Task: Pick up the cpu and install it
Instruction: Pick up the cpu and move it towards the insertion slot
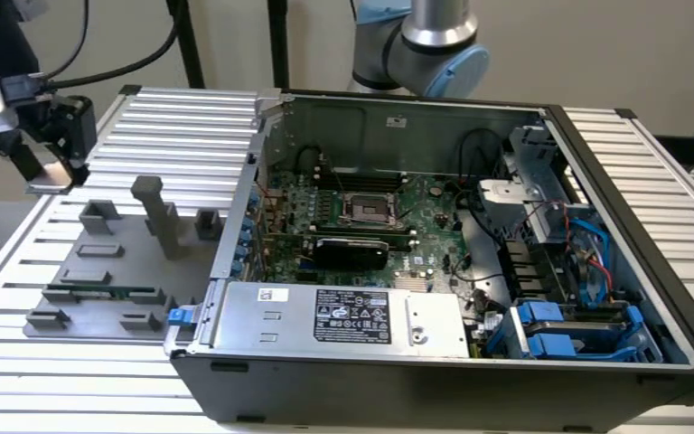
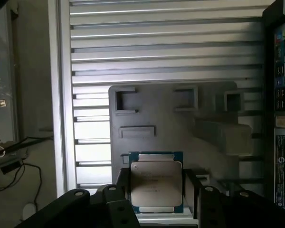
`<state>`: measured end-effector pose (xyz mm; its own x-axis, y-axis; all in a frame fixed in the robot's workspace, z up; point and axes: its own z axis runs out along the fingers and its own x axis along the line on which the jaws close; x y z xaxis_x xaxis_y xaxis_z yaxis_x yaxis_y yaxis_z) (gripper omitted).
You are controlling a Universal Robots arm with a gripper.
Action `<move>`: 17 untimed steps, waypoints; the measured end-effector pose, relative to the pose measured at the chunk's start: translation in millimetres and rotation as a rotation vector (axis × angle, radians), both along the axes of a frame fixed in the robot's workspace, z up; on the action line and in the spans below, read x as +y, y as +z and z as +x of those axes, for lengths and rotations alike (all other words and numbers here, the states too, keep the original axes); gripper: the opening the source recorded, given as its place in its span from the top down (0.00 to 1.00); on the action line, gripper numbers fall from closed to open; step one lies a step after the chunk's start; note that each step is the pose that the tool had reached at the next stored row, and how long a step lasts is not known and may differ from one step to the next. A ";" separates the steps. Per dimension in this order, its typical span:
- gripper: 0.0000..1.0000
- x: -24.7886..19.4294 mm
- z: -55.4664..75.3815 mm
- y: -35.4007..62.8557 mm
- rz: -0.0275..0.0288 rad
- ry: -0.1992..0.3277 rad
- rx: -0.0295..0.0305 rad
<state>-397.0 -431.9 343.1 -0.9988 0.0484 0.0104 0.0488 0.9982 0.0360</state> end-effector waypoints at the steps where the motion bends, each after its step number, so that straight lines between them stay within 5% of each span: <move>1: 0.45 -0.1 4.9 4.8 0.0002 0.000 0.0001; 17: 0.45 2.4 75.9 71.3 0.0001 0.000 0.0054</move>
<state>-321.1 -429.5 414.4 -0.9987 0.0484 0.0158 0.0490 0.9982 0.0359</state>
